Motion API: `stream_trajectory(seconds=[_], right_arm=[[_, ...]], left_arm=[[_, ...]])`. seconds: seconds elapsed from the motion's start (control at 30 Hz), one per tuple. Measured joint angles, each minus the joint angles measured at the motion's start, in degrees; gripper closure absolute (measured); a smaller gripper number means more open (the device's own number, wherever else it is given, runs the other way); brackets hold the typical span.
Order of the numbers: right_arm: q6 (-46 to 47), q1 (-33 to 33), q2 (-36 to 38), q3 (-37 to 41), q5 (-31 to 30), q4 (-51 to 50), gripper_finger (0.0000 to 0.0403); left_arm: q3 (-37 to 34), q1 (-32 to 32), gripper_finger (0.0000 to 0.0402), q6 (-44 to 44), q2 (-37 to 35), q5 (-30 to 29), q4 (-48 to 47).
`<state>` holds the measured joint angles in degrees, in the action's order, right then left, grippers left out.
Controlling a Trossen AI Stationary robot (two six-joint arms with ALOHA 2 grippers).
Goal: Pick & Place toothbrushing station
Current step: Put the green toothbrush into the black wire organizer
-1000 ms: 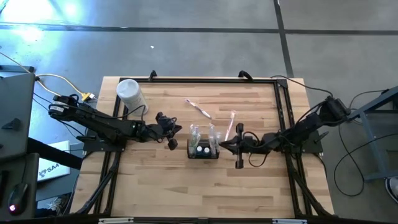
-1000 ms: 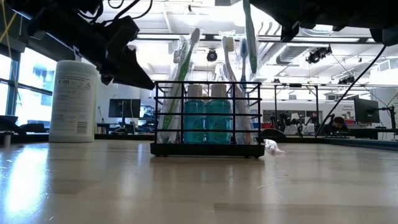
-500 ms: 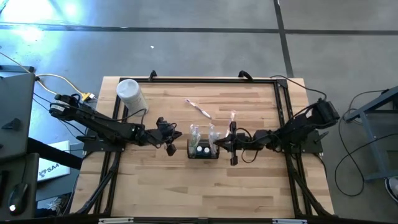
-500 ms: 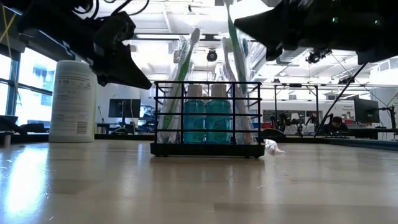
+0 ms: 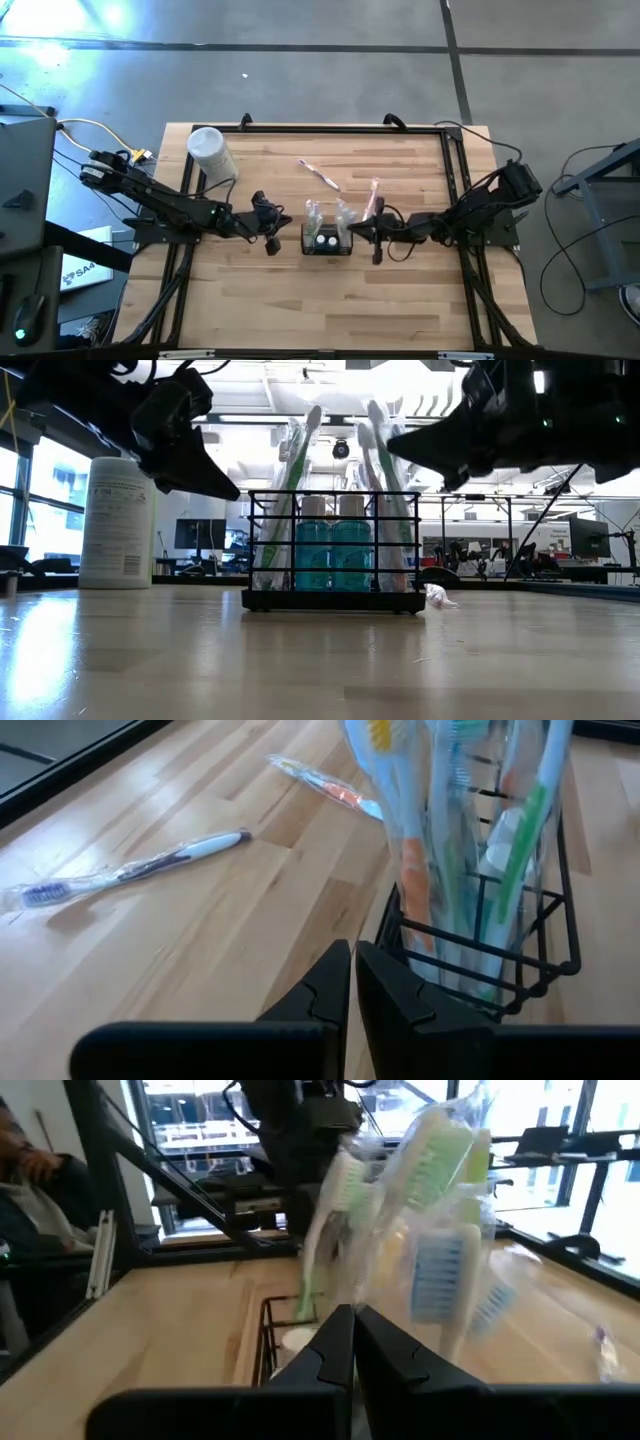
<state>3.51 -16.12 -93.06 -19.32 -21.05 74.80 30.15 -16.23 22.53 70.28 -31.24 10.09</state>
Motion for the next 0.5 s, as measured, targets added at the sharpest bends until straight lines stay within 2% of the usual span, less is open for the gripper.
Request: stream_trajectory(seconds=[0.37,0.5], right_arm=[[2.7,-0.7,-1.1,1.4,-0.4,1.8,0.0399],[2.1,-1.6,-1.6,1.4,-2.7,2.3,0.0399]], left_arm=[[0.0,0.1,0.0380,-0.2,0.0,-4.3,0.3],[0.0,0.1,0.0380,-1.4,0.0,-4.3,0.4]])
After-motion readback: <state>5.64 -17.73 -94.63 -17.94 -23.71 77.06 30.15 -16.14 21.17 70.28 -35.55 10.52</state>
